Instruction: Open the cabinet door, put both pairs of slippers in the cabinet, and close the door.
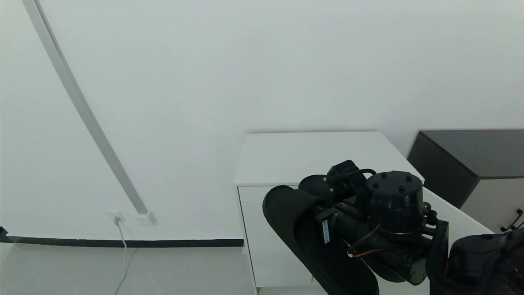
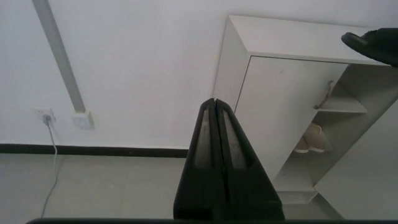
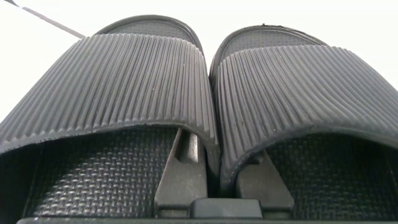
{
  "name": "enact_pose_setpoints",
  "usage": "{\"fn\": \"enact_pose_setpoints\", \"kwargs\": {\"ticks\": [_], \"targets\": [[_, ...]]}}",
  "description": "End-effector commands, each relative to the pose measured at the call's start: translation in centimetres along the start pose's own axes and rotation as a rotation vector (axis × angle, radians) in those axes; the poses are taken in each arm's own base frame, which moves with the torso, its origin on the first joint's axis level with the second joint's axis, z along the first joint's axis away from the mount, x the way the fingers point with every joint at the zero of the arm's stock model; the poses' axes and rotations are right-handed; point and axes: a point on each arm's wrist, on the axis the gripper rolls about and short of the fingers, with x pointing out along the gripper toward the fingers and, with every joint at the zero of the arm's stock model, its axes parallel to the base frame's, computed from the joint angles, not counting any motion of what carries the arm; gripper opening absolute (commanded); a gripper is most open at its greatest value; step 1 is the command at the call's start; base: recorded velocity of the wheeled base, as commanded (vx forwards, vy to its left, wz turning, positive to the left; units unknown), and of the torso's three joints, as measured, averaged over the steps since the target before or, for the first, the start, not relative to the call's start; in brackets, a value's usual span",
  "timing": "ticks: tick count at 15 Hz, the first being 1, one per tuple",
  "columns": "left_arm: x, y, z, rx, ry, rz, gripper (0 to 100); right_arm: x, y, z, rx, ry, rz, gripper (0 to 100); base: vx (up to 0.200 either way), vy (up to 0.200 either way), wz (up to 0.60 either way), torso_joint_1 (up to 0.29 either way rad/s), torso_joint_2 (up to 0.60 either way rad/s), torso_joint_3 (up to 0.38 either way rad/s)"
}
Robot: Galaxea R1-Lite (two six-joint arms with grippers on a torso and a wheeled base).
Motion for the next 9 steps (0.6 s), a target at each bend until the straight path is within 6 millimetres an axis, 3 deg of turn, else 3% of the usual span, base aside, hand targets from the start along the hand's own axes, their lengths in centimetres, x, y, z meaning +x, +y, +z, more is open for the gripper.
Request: {"fn": "enact_pose_setpoints", "kwargs": {"ticks": [1, 9], "targets": [[0.01, 0.00, 0.00, 0.000, 0.002, 0.000, 0, 0.06, -0.01, -0.11, -0.001, 0.004, -0.001, 0, 0.000, -0.200, 0.00, 0.002, 0.00, 0.002], [0.01, 0.00, 0.00, 0.000, 0.002, 0.000, 0, 0.05, -0.02, -0.15, -0.001, 0.005, -0.003, 0, 0.000, -0.200, 0.00, 0.002, 0.01, 0.000]]}}
